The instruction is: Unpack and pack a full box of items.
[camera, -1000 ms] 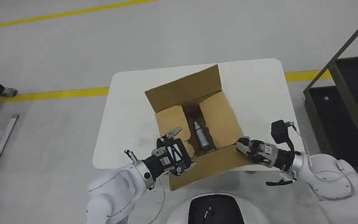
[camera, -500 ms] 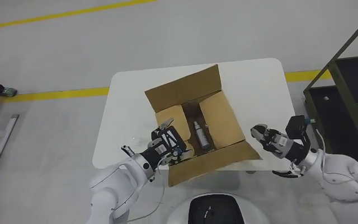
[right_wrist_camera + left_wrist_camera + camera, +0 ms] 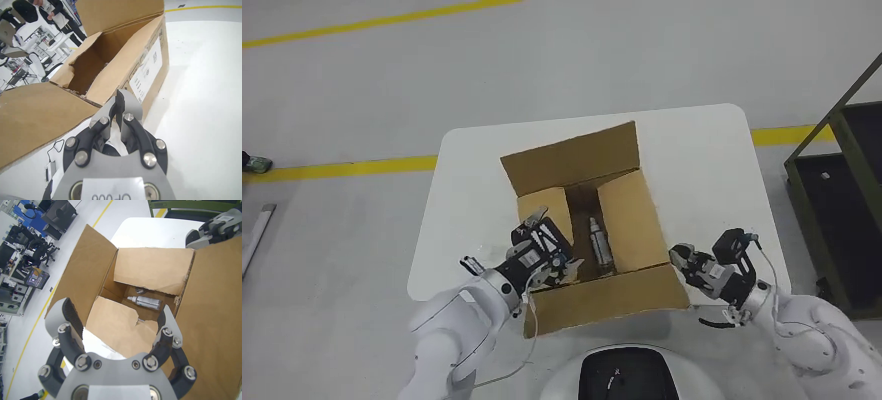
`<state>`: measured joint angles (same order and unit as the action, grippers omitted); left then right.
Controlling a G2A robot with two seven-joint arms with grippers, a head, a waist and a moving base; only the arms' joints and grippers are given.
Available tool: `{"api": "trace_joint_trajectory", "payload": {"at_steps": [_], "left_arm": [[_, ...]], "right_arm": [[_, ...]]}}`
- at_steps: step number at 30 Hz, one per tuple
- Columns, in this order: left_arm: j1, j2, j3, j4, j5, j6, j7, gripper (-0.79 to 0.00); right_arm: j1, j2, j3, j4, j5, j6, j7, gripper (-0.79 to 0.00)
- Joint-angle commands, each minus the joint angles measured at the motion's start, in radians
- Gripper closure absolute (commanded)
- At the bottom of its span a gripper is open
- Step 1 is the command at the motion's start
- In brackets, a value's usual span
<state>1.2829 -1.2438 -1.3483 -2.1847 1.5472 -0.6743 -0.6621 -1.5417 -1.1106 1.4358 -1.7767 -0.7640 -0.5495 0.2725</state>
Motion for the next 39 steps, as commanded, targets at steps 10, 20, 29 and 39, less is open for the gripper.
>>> {"api": "trace_joint_trajectory", "payload": {"at_steps": [10, 20, 29, 39], "left_arm": [[-0.007, 0.005, 0.027, 0.070, 0.094, 0.072, -0.023, -0.785], [-0.032, 0.001, 0.137, 0.147, 0.175, 0.095, -0.082, -0.785], [-0.055, 0.004, 0.194, 0.244, 0.374, 0.124, -0.049, -0.502], [-0.062, 0.002, 0.173, 0.277, 0.420, 0.210, -0.015, 0.000]], "right_arm": [[-0.032, 0.003, -0.025, -0.040, 0.040, -0.083, -0.006, 0.000], [-0.050, 0.009, 0.060, -0.091, 0.029, -0.041, -0.075, 0.000], [-0.056, 0.011, 0.066, -0.101, 0.031, -0.036, -0.075, 0.000], [-0.025, 0.011, 0.055, -0.090, 0.037, -0.041, -0.072, 0.000]]}}
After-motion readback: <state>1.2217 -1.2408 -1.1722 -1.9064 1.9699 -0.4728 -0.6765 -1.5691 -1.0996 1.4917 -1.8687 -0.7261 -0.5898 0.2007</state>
